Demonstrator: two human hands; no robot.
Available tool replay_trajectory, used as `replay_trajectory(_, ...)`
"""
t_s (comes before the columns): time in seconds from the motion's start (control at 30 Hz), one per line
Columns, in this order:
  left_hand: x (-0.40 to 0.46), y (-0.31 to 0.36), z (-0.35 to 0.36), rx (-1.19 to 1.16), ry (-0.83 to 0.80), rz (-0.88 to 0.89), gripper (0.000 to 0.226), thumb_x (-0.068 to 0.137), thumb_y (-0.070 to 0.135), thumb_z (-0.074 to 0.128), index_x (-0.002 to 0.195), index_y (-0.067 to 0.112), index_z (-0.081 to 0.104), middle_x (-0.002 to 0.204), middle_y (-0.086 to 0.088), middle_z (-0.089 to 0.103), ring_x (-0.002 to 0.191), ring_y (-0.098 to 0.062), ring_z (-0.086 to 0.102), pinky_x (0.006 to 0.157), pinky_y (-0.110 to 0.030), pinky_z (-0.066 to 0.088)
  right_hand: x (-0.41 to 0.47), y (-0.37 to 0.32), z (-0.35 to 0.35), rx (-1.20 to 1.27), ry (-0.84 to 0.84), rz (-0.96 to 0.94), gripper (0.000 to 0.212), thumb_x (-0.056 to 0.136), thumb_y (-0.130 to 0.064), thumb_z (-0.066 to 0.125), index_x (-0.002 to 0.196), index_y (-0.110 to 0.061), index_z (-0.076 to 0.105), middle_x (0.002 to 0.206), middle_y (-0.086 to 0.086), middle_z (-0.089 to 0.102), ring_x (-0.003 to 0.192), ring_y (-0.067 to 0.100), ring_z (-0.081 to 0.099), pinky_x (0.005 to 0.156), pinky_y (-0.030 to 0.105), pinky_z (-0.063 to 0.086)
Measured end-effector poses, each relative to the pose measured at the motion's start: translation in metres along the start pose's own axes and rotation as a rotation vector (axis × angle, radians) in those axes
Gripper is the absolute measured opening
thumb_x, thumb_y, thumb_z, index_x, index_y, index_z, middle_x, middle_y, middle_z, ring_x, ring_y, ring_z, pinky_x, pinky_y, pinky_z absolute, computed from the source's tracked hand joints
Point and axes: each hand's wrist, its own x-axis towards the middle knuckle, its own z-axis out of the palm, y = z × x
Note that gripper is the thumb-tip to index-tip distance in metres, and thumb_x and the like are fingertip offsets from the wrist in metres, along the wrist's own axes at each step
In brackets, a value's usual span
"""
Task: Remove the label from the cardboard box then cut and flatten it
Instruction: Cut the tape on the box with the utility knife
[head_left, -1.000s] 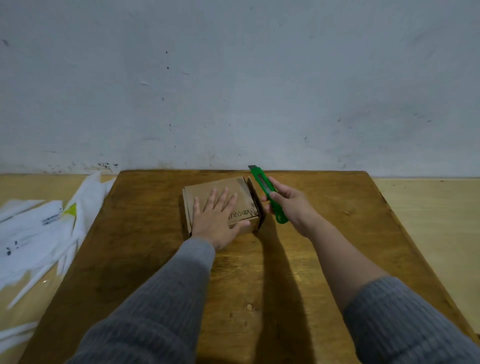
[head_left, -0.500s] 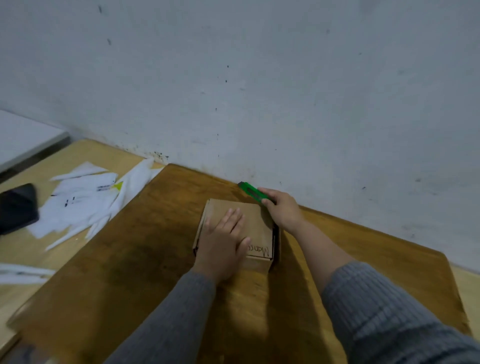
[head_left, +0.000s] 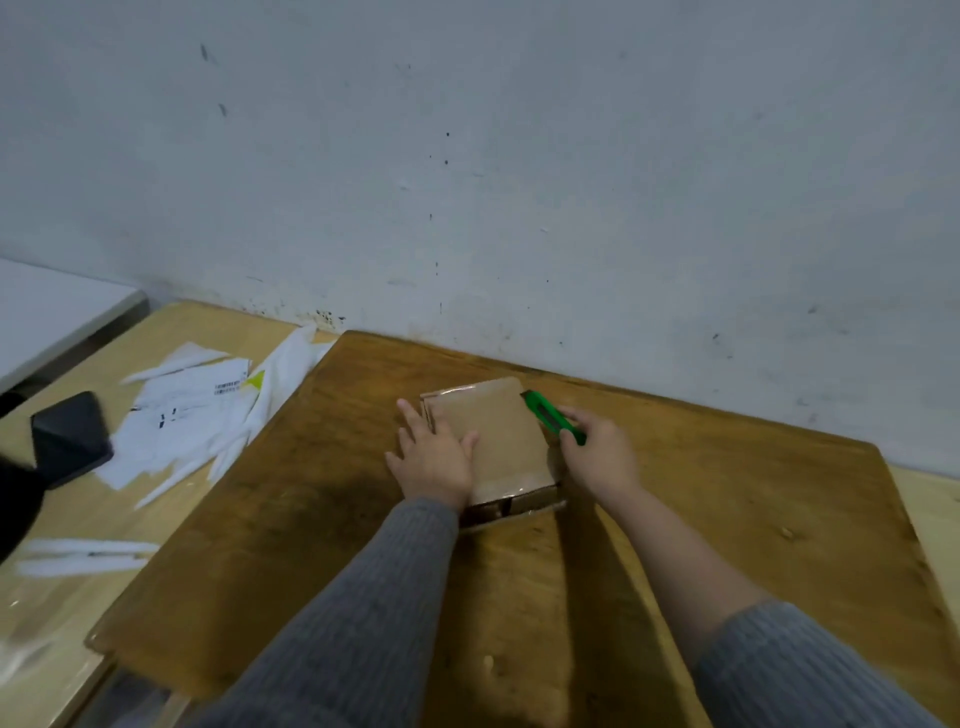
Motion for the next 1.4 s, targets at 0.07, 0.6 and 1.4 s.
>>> replay_trajectory(0.07, -0.008, -0.002, -0.004, 0.033, -0.043, 0.002, 0.076, 0.098, 0.058, 0.028, 0.156, 0.018, 0.0, 0.162, -0.014, -0.009, 0.145, -0.034, 0.02, 0.114, -0.054, 0.022, -0.027, -0.007, 0.013, 0.095, 0.028, 0.043, 0.039, 0.095, -0.017, 0.05, 0.134, -0.023, 0.052, 0.126, 0.004, 0.063, 0.1, 0.016, 0.064, 0.078, 0.025, 0.053)
replay_trajectory(0.6, -0.015, -0.073, -0.013, 0.223, -0.066, 0.49, 0.075, 0.094, 0.068, 0.016, 0.155, 0.029, -0.002, 0.163, 0.004, -0.007, 0.149, -0.021, -0.005, 0.119, -0.053, 0.0, -0.096, -0.042, 0.021, 0.035, -0.05, 0.088, 0.053, 0.097, -0.011, 0.044, 0.145, -0.029, 0.033, 0.138, 0.004, 0.052, 0.107, 0.024, 0.06, 0.09, 0.038, 0.05)
replay_trajectory(1.4, -0.016, -0.073, -0.006, 0.236, -0.008, 0.458, 0.077, 0.092, 0.07, 0.014, 0.155, 0.029, 0.001, 0.163, 0.005, -0.007, 0.149, -0.021, -0.005, 0.118, -0.055, 0.002, -0.059, -0.088, 0.028, -0.69, -0.047, -0.097, 0.046, 0.099, -0.023, 0.04, 0.142, -0.037, 0.036, 0.099, 0.004, 0.067, 0.072, 0.018, 0.059, 0.056, 0.029, 0.052)
